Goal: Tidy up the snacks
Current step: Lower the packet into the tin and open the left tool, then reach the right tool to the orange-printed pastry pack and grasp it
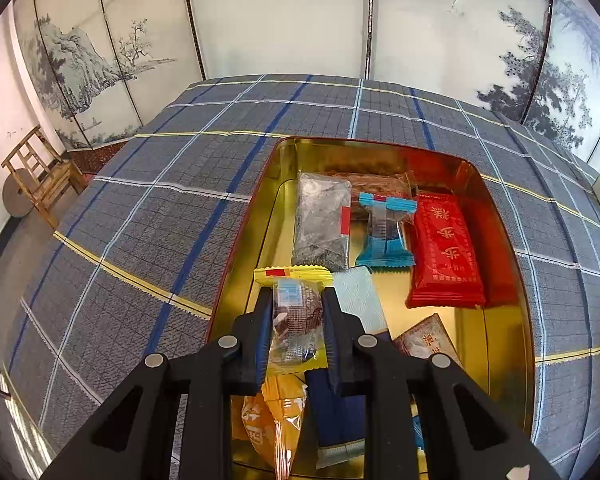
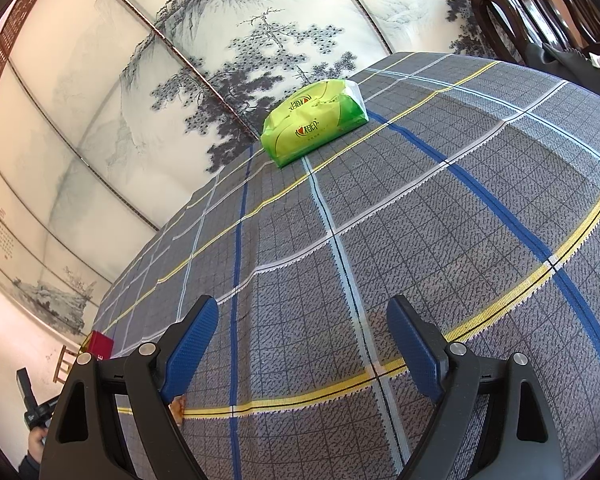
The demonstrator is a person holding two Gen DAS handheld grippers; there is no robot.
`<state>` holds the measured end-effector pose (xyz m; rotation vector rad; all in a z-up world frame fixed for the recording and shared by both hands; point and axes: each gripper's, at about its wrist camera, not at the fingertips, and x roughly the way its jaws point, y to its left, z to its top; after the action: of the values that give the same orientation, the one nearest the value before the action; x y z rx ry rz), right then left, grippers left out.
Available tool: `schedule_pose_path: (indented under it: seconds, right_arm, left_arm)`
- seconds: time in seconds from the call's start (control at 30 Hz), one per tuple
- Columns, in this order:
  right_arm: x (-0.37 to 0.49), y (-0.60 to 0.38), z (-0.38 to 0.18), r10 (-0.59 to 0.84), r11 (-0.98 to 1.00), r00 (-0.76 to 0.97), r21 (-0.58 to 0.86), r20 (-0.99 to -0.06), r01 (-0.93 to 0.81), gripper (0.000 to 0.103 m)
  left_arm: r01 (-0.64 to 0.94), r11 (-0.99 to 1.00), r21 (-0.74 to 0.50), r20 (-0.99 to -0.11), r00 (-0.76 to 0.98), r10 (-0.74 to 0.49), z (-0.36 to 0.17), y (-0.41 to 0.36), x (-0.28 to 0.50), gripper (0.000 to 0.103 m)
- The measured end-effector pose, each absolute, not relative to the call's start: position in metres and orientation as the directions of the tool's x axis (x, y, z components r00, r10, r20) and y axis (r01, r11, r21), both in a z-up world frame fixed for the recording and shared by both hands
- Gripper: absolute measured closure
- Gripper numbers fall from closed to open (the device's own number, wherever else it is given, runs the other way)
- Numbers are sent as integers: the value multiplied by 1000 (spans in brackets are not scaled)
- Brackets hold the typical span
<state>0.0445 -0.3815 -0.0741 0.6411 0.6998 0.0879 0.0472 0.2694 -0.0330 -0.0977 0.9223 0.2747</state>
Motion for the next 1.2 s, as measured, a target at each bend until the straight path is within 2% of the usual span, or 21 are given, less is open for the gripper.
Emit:
schedule_pose_path:
  seconds: [0.37,0.5,0.6,0.63,0.67,0.7,0.83,0.97,1.13,1.2]
  right_arm:
    - [45,-372,-70,264,827,760,545,-593,138,16]
    - [56,-351,-63,180,898,714,409,-677,161,16]
    - [54,-333,-53,193,905,698,400,-689,145,16]
    - [53,-326,-49,196,909,696,394,-691,135,16]
    - [51,-315,-43,191,919,695,375,-693,121,16]
    - [49,-306,-38,189,929,696,356,-692,101,16]
    - [40,-258,-30,195,962,667,272,-719,12,16]
    - [38,-209,-36,160,984,641,172,-751,-44,16]
    - [47,-179,-47,148,988,616,147,-774,-53,18]
    - [52,-174,-52,154,987,601,153,-784,-54,32]
  left_arm:
    - [-296,955,19,-809,556,189,-45,277,54,83]
    - [-279,960,-4,-811,562,160,-44,278,55,80]
    - [-274,960,-54,-789,601,128,-40,281,50,66]
    - [-267,961,-74,-774,623,113,-37,280,47,53]
    - [-248,964,-97,-758,646,90,-34,280,44,46]
    - [-238,967,-91,-746,660,93,-31,277,41,44]
    - [-188,979,-79,-671,736,87,-11,266,21,24]
    - [-155,983,-96,-611,789,65,10,261,-7,22]
    - [-129,984,-123,-546,837,41,24,255,-62,16]
    - [-122,983,-134,-549,835,28,19,253,-82,16]
